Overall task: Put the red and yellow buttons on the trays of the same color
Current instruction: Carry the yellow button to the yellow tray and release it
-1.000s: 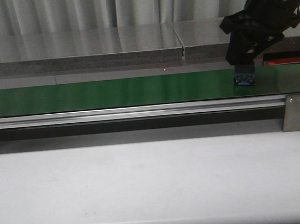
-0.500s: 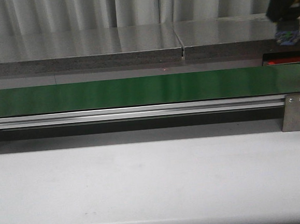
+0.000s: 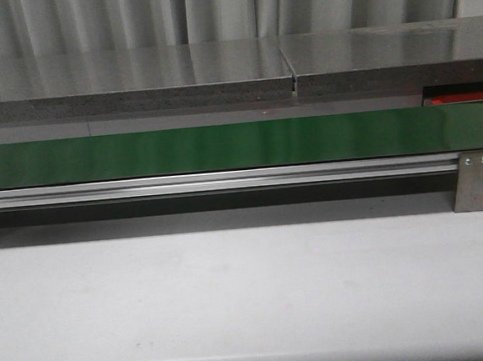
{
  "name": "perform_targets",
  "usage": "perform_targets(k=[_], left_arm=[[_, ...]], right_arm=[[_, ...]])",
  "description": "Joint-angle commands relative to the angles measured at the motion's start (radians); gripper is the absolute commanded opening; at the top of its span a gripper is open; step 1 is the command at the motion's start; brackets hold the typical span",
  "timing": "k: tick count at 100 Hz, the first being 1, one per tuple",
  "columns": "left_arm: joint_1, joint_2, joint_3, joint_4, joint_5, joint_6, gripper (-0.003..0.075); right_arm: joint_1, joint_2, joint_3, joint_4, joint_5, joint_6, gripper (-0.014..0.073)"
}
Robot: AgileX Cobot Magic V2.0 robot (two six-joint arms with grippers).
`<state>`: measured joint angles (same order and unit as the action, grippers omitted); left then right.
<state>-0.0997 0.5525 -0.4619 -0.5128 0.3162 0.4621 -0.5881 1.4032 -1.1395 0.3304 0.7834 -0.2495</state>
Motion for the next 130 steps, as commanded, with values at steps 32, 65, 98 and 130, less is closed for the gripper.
perform_targets(k=[32,65,98,130], left_arm=[[-0.008,0.001,-0.028,-0.022,-0.069,-0.002,-0.0019],[-0.008,0.001,-0.028,-0.022,-0.069,-0.002,-0.0019],[-0.008,0.001,-0.028,-0.022,-0.069,-0.002,-0.0019],[-0.008,0.001,-0.028,-0.022,-0.069,-0.002,-0.0019]], right_arm=[[-0.072,0.08,0.143,0.068,-0.318,-0.003,0.0113],[-0.016,0.2,0.143,0.068,-0.406,-0.021,0.0113],[-0.016,0.268,0.143,0.068,-0.419,-0.025,0.0115],[-0.016,0.268,0.141,0.067,-0.391,-0.039,0.0479]])
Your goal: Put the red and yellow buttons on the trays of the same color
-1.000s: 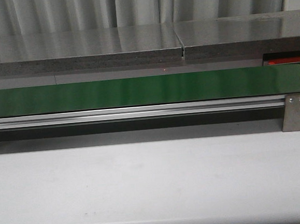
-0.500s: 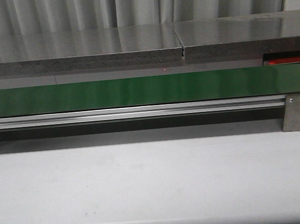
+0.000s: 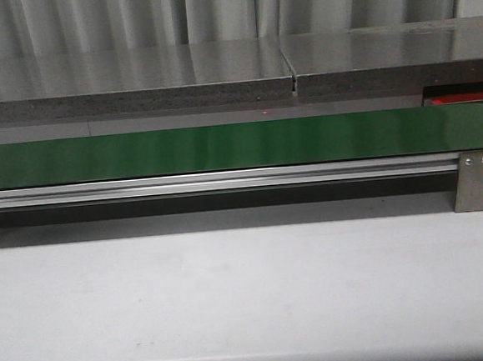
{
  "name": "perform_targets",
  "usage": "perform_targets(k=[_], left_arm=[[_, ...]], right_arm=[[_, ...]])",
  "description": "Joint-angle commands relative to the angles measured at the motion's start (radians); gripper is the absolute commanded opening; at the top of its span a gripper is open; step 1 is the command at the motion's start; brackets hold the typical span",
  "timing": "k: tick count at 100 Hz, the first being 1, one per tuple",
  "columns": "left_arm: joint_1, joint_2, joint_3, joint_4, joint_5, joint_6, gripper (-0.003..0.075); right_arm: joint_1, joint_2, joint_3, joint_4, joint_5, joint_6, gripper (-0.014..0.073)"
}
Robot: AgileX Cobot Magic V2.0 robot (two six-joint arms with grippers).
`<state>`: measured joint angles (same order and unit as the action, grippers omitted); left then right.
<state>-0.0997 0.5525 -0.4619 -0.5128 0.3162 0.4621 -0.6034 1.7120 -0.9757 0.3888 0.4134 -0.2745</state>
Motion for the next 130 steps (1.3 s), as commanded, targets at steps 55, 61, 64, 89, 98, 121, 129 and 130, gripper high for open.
perform_targets(k=[55,61,64,89,98,121,129,130], left_arm=[[-0.008,0.001,-0.028,-0.022,-0.069,-0.002,-0.0019],[-0.008,0.001,-0.028,-0.022,-0.069,-0.002,-0.0019],[-0.008,0.001,-0.028,-0.022,-0.069,-0.002,-0.0019],[-0.008,0.001,-0.028,-0.022,-0.069,-0.002,-0.0019],[-0.008,0.001,-0.028,-0.022,-0.069,-0.002,-0.0019],[-0.008,0.001,-0.028,-0.022,-0.069,-0.002,-0.0019],[-0.008,0.001,-0.028,-0.022,-0.069,-0.002,-0.0019],[-0.008,0.001,-0.028,-0.022,-0.069,-0.002,-0.0019]], right_arm=[[0.129,-0.315,-0.024,0.016,-0.041,-0.042,0.0542],[0.175,-0.369,-0.024,0.016,-0.041,-0.058,0.0542],[0.204,-0.393,-0.024,0.016,-0.041,-0.066,0.0542],[0.4,-0.607,-0.005,0.015,0.023,-0.125,0.0542],[0.457,-0.694,0.048,0.015,0.041,-0.128,0.0542],[0.527,-0.956,0.241,0.016,0.05,-0.128,0.0535],[0.528,-1.06,0.308,0.017,0.067,-0.128,0.0468],[0.528,-1.069,0.313,0.017,0.073,-0.128,0.046]])
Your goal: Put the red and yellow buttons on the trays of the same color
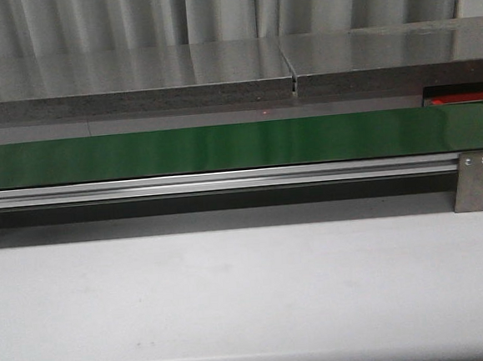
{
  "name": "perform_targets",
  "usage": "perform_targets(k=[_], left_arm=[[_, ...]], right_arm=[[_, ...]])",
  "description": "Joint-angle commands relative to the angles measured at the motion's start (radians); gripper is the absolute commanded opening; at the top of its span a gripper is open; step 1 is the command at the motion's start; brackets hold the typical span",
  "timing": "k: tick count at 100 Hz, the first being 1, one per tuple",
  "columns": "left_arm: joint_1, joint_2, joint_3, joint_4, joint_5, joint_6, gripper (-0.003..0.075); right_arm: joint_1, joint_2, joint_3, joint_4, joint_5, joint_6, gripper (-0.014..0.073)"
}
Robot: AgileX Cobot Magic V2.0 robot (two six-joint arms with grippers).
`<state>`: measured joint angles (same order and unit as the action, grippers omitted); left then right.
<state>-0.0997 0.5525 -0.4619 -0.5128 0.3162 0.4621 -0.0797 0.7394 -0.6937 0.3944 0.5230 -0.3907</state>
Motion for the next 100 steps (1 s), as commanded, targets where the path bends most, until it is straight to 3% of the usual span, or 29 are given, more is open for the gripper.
perform_targets(k=[1,19,34,100], left_arm=[[-0.008,0.001,-0.028,-0.022,-0.069,-0.002,-0.0019],[-0.008,0.001,-0.028,-0.022,-0.069,-0.002,-0.0019],[-0.008,0.001,-0.028,-0.022,-0.069,-0.002,-0.0019],[-0.008,0.001,-0.028,-0.022,-0.069,-0.002,-0.0019]], right_arm=[[0.004,-0.113,0.036,0.012,-0.034,-0.012,0.0441],[0.004,-0.284,0.124,0.012,0.073,-0.012,0.0133],[0.004,-0.355,0.152,0.012,0.078,-0.012,-0.0122],[0.004,-0.355,0.152,0.012,0.077,-0.012,-0.0118]])
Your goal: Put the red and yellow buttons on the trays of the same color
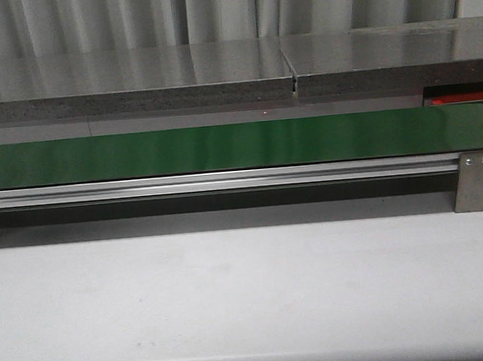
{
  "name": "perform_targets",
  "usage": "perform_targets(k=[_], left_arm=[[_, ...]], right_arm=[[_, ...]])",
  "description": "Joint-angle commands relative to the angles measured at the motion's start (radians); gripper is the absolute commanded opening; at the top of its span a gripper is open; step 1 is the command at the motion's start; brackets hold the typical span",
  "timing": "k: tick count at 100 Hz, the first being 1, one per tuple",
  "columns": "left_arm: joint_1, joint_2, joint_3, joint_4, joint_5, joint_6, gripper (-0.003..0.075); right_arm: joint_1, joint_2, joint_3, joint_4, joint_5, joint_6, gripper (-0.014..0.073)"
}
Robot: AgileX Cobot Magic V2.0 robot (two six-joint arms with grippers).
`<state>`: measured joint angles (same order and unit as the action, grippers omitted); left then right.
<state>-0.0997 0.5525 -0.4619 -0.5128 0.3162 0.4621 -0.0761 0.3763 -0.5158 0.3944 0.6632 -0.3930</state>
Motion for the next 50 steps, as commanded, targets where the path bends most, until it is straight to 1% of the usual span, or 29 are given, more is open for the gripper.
perform_targets(k=[1,14,23,32,42,50], left_arm=[[-0.008,0.001,-0.028,-0.022,-0.069,-0.002,-0.0019],[-0.008,0.001,-0.028,-0.022,-0.069,-0.002,-0.0019],[-0.008,0.001,-0.028,-0.022,-0.069,-0.002,-0.0019],[-0.008,0.001,-0.028,-0.022,-0.069,-0.002,-0.0019],[-0.008,0.001,-0.028,-0.022,-0.069,-0.002,-0.0019],[-0.008,0.001,-0.028,-0.022,-0.069,-0.002,-0.0019]], right_arm=[[0.001,0.008,-0.026,0.012,-0.063,-0.01,-0.0118],[0.002,0.008,-0.021,0.013,-0.089,-0.01,-0.0118],[0.008,0.0,0.009,0.012,-0.157,-0.002,-0.0118],[0.042,-0.044,0.061,-0.015,-0.24,0.036,-0.0118],[0.088,-0.102,0.123,-0.101,-0.3,0.133,-0.0118],[0.118,-0.146,0.171,-0.209,-0.339,0.233,-0.0118]])
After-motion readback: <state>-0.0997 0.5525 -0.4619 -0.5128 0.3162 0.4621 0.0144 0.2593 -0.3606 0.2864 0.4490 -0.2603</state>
